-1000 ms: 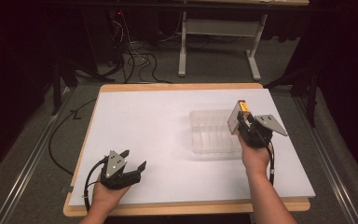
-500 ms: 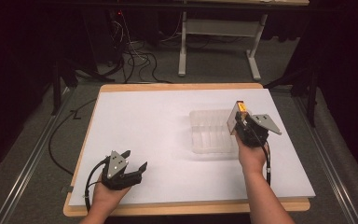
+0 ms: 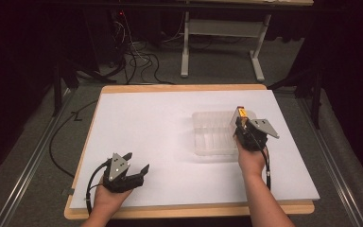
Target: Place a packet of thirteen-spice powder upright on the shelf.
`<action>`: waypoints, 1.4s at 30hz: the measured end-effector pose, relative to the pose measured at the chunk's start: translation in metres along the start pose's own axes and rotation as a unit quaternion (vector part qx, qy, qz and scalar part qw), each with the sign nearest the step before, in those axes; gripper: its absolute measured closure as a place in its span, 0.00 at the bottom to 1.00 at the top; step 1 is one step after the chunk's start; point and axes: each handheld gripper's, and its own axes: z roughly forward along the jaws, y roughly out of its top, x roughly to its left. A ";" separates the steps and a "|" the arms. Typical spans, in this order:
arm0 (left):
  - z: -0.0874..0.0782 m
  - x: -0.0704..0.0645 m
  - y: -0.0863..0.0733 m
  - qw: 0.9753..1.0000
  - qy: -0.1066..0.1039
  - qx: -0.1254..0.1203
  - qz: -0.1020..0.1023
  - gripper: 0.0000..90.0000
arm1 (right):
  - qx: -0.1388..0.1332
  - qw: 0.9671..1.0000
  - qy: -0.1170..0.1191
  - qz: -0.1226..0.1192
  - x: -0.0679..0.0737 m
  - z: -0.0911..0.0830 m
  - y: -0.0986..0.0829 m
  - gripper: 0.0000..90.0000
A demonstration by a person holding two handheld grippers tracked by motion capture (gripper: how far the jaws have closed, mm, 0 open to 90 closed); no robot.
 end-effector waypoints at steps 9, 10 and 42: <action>0.001 -0.001 0.000 1.000 0.000 0.000 0.000 0.30 | 0.007 1.000 0.003 -0.012 0.001 0.003 -0.007 0.76; 0.001 -0.001 0.000 1.000 0.000 0.001 0.002 0.30 | 0.006 1.000 0.004 -0.014 0.001 0.003 -0.007 0.76; 0.001 -0.001 -0.001 1.000 -0.001 0.002 0.003 0.30 | 0.018 0.998 0.055 -0.034 0.004 -0.007 -0.008 0.48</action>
